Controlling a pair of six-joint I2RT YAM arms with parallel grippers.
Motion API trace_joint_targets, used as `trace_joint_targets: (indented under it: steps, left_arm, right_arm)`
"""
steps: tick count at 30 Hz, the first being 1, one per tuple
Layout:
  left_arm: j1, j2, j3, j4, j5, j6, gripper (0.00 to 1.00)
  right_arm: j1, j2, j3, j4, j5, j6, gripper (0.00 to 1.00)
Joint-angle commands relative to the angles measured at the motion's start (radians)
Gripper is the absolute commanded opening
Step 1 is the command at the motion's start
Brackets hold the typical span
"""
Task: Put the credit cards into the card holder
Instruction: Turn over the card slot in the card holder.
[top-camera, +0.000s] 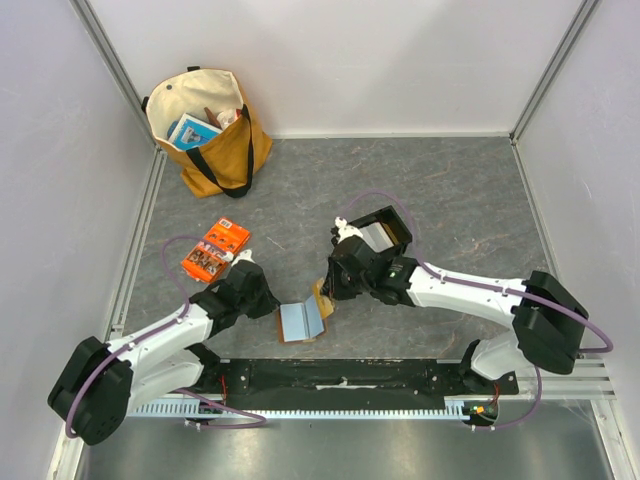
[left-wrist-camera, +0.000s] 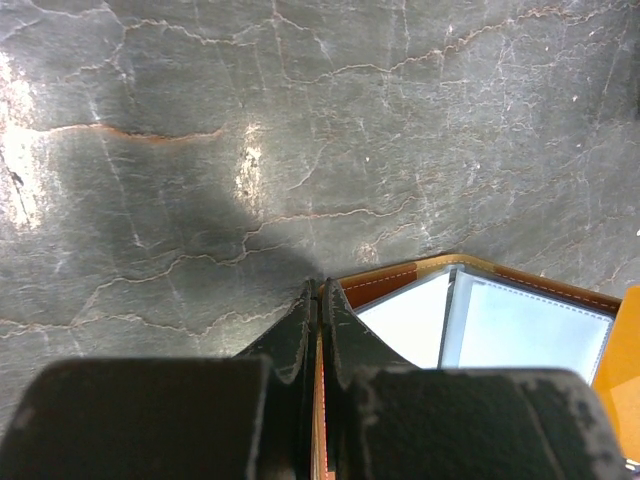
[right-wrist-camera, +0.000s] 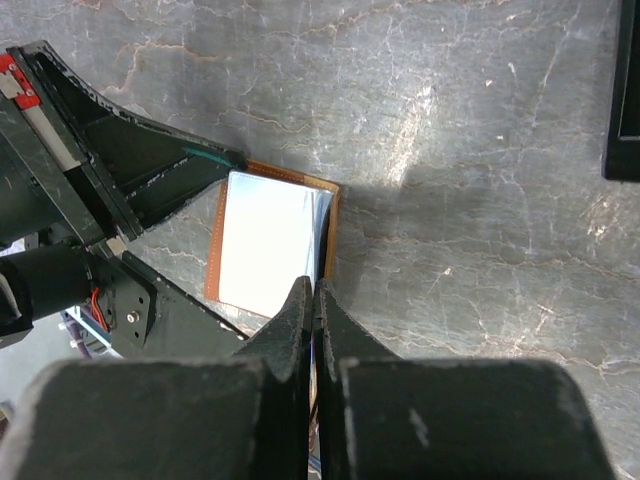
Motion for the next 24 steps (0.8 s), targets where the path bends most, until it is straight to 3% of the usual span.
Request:
trace_joint_targets:
  steps: [1, 14, 19, 24]
  left_arm:
    - [0.000, 0.021, -0.003, 0.011, -0.009, 0.047, 0.02]
    - [0.000, 0.015, 0.017, 0.027, 0.013, 0.086, 0.02]
    - [-0.002, 0.031, 0.018, 0.042, 0.023, 0.083, 0.02]
    - [0.000, 0.051, 0.020, 0.054, 0.031, 0.074, 0.02]
  right_arm:
    - [-0.019, -0.061, -0.034, 0.075, -0.033, 0.034, 0.00]
    - [-0.063, 0.059, 0.024, -0.125, -0.101, -0.126, 0.00]
    - [-0.054, 0.076, 0.032, -0.103, -0.122, -0.115, 0.00]
    - [-0.037, 0.054, 0.012, 0.022, -0.179, -0.046, 0.00]
